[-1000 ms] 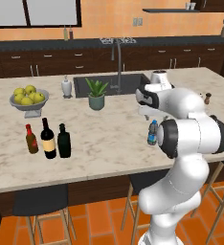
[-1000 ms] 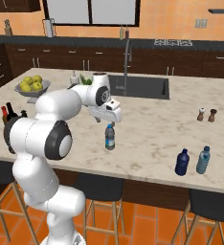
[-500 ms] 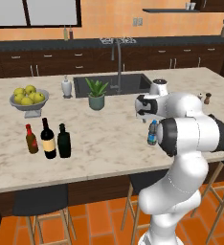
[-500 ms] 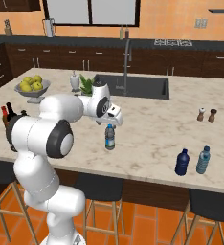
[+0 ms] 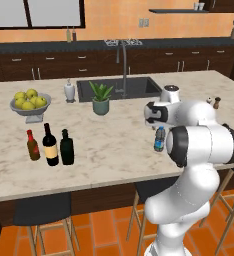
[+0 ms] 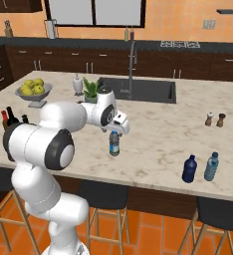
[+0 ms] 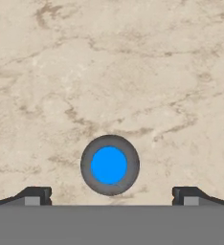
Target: Move the plastic bottles in the middle to the plastics group, and the glass bottles in the middle to the glass group.
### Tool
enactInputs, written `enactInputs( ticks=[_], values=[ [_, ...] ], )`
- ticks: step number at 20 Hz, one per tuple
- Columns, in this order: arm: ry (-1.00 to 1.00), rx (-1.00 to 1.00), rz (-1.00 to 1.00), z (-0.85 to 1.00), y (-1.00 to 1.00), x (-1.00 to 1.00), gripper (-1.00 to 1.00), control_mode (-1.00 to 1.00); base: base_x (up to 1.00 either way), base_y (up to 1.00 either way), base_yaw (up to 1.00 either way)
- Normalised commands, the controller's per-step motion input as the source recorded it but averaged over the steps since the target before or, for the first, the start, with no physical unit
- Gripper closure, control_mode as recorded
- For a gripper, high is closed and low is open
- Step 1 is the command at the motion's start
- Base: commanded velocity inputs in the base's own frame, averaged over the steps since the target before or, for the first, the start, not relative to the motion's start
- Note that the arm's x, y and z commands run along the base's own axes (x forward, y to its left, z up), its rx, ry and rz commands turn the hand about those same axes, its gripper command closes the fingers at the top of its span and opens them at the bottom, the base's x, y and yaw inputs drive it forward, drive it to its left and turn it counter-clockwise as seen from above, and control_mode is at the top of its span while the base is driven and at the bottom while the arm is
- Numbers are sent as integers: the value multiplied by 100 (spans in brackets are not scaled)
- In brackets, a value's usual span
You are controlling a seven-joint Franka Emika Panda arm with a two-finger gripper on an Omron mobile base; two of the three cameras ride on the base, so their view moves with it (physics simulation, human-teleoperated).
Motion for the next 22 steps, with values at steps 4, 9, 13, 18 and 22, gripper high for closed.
enactInputs(
  ticks=[4,9,13,18,22],
  values=[
    [0,0,0,-4,-18,4,-100,-100,0,0,0],
    [0,0,0,-5,1,3,-100,-100,0,0,0],
    [0,0,0,-1,5,6,-100,-100,0,0,0],
    [0,0,1,-10,0,30,-100,-100,0,0,0],
    [0,0,2,-4,0,15,-100,-100,0,0,0]
  ],
)
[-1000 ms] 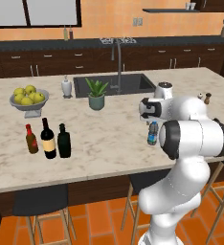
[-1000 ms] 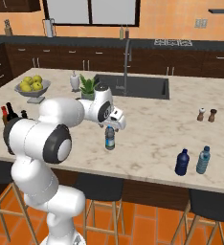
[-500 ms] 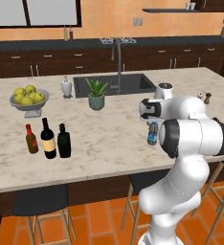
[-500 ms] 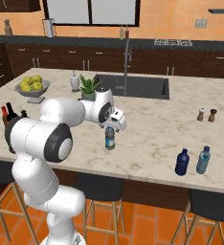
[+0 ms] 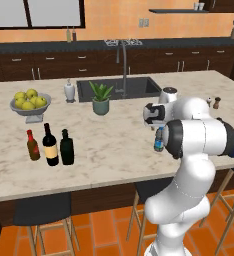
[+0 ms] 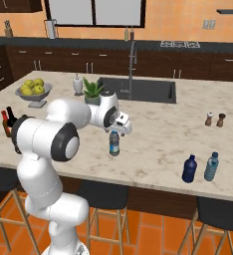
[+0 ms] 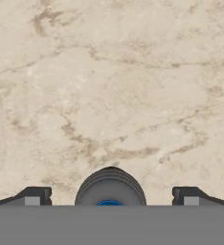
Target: Move the plastic bottles in the middle to the plastics group, and the glass bottles in the middle to the glass group.
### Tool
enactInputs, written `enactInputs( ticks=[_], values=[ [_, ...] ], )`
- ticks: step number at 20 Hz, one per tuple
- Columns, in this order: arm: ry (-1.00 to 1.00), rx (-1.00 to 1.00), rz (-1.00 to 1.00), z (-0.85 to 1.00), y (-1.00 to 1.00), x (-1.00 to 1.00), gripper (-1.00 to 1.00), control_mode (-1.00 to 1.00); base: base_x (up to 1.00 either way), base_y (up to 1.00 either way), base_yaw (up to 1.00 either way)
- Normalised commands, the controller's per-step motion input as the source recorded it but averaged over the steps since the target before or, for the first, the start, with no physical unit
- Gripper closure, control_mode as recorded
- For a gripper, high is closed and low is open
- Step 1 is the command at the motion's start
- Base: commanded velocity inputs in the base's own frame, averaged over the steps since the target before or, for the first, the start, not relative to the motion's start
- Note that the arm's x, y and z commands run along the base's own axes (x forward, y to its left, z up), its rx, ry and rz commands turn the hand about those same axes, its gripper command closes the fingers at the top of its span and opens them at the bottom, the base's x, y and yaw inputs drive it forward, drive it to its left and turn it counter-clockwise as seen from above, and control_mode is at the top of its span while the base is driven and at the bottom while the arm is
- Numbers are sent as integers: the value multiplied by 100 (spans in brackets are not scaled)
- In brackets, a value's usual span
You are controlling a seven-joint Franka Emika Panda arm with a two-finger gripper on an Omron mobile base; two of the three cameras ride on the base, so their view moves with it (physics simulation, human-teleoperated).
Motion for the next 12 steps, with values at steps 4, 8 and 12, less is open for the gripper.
enactInputs(
  ticks=[4,8,12],
  values=[
    [0,0,1,-2,0,-1,-100,-100,0,0,0],
    [0,0,0,0,0,-6,100,-100,0,0,0],
    [0,0,0,0,0,-3,100,-100,0,0,0]
  ],
)
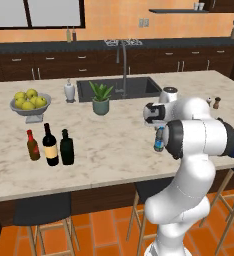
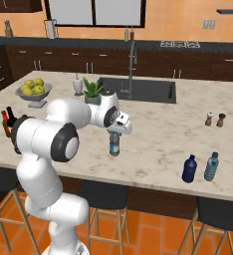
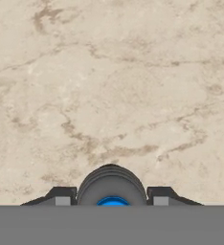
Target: Move the plastic bottles in the middle to the plastics group, and the glass bottles in the middle to the glass group.
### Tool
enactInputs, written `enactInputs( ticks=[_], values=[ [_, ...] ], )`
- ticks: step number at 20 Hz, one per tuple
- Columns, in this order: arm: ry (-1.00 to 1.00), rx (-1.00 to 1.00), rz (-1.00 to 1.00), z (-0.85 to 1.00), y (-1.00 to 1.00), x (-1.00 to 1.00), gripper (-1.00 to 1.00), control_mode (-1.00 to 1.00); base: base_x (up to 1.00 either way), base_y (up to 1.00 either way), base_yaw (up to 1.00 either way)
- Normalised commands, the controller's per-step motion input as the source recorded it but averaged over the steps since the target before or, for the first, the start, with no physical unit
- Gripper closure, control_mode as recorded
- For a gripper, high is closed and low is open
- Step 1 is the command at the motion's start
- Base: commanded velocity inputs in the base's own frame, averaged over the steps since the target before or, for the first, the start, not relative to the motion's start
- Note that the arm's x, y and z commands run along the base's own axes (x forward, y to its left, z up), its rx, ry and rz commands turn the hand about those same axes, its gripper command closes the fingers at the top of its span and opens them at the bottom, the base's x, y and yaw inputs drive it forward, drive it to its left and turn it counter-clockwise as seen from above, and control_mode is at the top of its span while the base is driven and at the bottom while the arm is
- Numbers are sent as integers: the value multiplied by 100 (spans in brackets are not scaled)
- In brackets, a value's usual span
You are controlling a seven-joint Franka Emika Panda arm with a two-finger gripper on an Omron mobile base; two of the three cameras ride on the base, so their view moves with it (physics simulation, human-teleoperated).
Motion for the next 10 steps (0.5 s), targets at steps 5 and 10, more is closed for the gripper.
enactInputs(
  ticks=[5,10],
  values=[
    [13,-1,-3,29,-5,0,100,-100,0,0,0],
    [24,-9,-20,76,-71,1,100,-100,0,0,0]
  ],
)
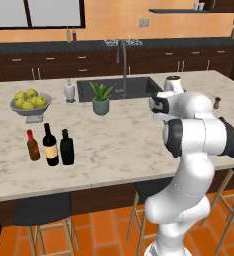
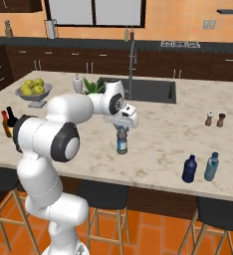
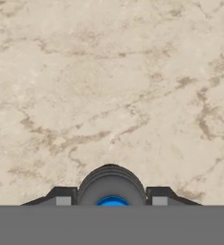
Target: Move the plastic bottles in the middle to the plastics group, and the glass bottles in the middle to the glass group.
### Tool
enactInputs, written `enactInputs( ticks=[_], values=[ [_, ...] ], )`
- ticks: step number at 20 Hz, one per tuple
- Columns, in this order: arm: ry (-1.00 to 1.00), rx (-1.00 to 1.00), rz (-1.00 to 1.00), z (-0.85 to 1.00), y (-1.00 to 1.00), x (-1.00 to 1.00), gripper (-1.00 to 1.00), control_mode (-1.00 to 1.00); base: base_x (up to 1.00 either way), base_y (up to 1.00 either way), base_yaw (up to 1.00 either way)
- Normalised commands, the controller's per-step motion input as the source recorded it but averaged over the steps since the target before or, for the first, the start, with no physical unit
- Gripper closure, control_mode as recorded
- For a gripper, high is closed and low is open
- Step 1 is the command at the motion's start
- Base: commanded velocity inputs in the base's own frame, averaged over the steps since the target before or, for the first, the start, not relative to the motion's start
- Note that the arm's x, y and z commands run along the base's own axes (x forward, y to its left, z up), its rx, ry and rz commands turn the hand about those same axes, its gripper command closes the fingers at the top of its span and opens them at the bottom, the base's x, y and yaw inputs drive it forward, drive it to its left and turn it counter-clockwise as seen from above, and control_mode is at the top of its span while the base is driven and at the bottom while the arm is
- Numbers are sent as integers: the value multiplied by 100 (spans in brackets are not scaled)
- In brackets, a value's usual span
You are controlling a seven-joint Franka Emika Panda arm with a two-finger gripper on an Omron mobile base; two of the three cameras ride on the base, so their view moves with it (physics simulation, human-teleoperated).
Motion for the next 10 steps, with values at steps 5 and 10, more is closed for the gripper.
enactInputs(
  ticks=[5,10],
  values=[
    [31,-3,-31,58,-100,19,100,-100,0,0,0],
    [7,0,-23,29,-81,20,100,-100,0,0,0]
  ],
)
